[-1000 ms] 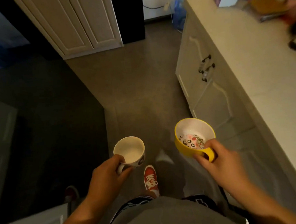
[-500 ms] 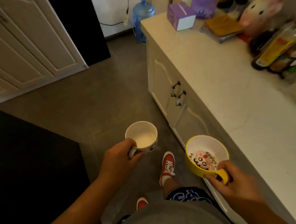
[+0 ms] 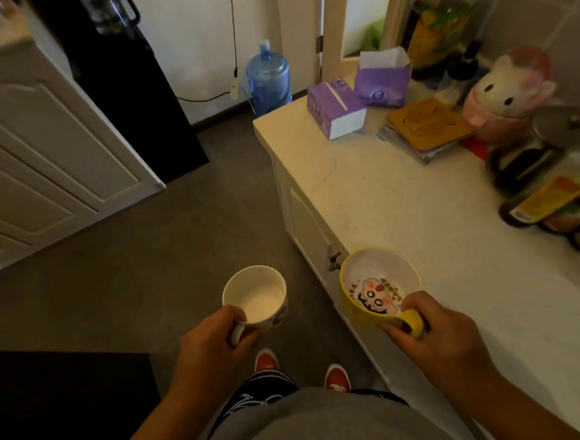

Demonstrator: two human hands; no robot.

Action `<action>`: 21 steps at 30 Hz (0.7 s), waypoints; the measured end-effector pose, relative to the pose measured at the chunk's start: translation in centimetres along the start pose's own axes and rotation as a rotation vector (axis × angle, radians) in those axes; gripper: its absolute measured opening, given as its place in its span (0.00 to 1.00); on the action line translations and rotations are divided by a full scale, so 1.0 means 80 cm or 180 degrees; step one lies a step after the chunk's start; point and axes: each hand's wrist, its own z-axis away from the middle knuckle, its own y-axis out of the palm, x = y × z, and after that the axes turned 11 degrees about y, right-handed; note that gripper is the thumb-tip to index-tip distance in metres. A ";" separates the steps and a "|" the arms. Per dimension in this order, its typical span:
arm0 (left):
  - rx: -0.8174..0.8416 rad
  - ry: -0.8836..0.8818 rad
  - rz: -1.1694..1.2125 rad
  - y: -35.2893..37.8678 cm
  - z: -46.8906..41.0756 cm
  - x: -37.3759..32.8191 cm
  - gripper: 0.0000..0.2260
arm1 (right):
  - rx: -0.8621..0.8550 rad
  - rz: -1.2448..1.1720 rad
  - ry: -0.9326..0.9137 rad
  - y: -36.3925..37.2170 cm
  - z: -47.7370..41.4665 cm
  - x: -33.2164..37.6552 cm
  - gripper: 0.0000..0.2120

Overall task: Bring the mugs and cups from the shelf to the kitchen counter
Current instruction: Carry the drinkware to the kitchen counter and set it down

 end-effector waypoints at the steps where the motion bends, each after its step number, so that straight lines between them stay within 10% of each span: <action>1: 0.0027 0.0026 -0.0001 -0.001 -0.016 0.004 0.13 | -0.0001 -0.0016 0.0032 0.001 -0.015 0.008 0.15; 21: 0.1592 0.1975 0.0001 0.020 -0.444 0.045 0.09 | -0.1348 -0.0270 0.1986 0.037 -0.177 0.118 0.15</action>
